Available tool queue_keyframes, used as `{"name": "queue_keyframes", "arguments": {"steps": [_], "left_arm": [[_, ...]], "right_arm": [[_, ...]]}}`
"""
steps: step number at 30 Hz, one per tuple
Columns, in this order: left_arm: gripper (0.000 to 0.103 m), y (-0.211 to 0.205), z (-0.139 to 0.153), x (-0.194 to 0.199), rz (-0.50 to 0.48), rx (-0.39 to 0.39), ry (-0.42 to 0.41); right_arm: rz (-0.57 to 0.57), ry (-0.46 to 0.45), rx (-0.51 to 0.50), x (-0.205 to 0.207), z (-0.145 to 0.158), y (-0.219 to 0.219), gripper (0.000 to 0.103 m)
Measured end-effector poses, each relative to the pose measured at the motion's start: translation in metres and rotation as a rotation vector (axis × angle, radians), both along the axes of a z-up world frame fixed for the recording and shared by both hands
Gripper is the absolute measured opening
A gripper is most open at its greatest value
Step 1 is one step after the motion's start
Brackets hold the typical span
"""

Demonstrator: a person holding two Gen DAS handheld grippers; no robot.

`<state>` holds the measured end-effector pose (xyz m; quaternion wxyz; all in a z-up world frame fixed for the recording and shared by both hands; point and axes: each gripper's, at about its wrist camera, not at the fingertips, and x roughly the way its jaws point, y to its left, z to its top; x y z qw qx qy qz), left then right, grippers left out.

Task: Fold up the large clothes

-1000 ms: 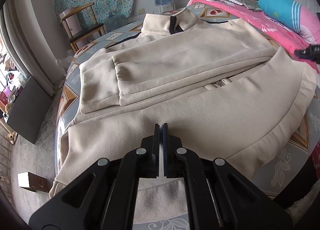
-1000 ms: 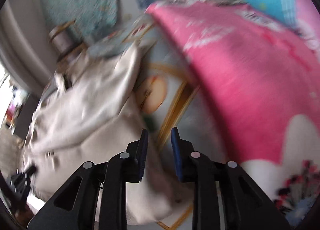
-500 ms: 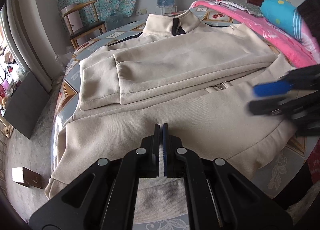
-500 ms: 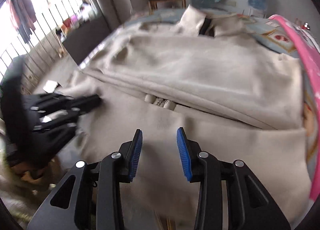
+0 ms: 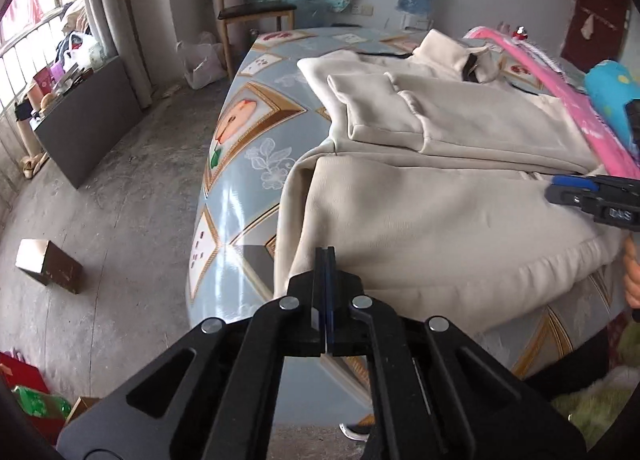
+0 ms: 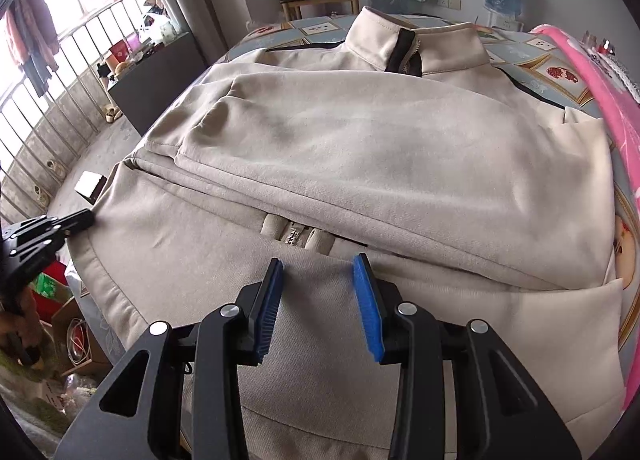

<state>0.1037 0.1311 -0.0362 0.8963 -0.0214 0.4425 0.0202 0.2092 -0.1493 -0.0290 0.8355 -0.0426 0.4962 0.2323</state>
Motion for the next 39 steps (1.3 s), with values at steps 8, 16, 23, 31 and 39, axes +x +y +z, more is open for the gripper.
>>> {"name": "queue_keyframes", "arguments": {"steps": [8, 16, 23, 31, 39], "left_arm": [[0.002, -0.001, 0.023, -0.010, -0.013, 0.104, -0.070], [0.016, -0.056, 0.020, 0.051, -0.188, -0.137, -0.019], [0.018, -0.098, -0.008, 0.069, -0.280, -0.145, 0.078], [0.037, -0.104, -0.009, 0.069, -0.303, -0.171, 0.047], [0.021, -0.137, -0.009, 0.058, -0.429, 0.015, 0.004]], "right_arm": [[-0.001, 0.007, 0.020, -0.002, 0.001, -0.003, 0.036], [-0.049, 0.040, 0.073, 0.001, 0.010, -0.014, 0.038], [-0.115, 0.051, 0.103, -0.005, 0.025, -0.042, 0.045], [-0.031, 0.161, 0.069, 0.002, 0.005, 0.000, 0.050], [-0.045, 0.109, -0.069, -0.004, 0.004, 0.010, 0.021]]}}
